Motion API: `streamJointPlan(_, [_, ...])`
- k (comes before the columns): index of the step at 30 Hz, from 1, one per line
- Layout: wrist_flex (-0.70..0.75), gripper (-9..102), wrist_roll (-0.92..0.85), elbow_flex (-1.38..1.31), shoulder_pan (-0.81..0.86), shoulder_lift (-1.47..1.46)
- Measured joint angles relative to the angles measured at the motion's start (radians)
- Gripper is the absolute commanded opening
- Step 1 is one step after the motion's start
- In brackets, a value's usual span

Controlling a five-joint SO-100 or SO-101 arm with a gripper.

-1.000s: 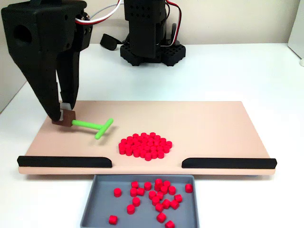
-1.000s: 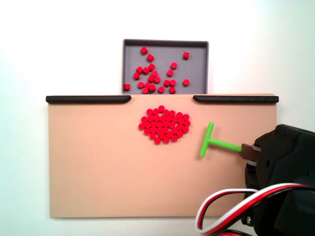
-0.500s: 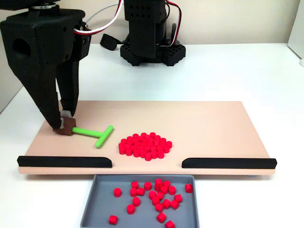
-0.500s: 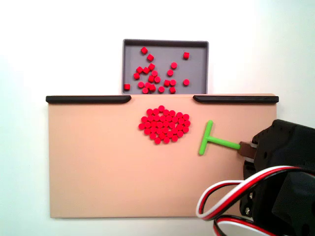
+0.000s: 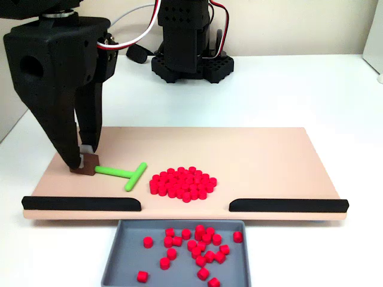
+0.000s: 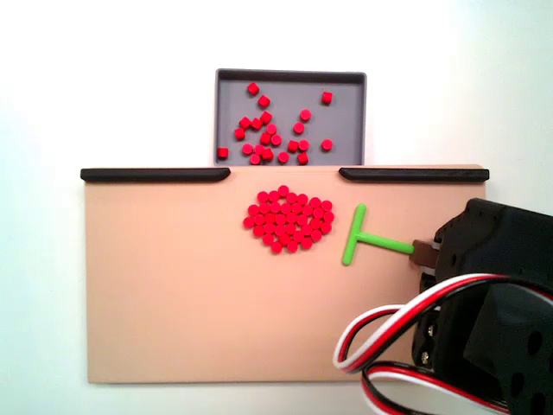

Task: Gather the right side granules

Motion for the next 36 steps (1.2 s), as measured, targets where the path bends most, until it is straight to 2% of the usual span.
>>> streamJointPlan(36, [0.005, 0, 0.000, -0.023, -0.038, -0.017])
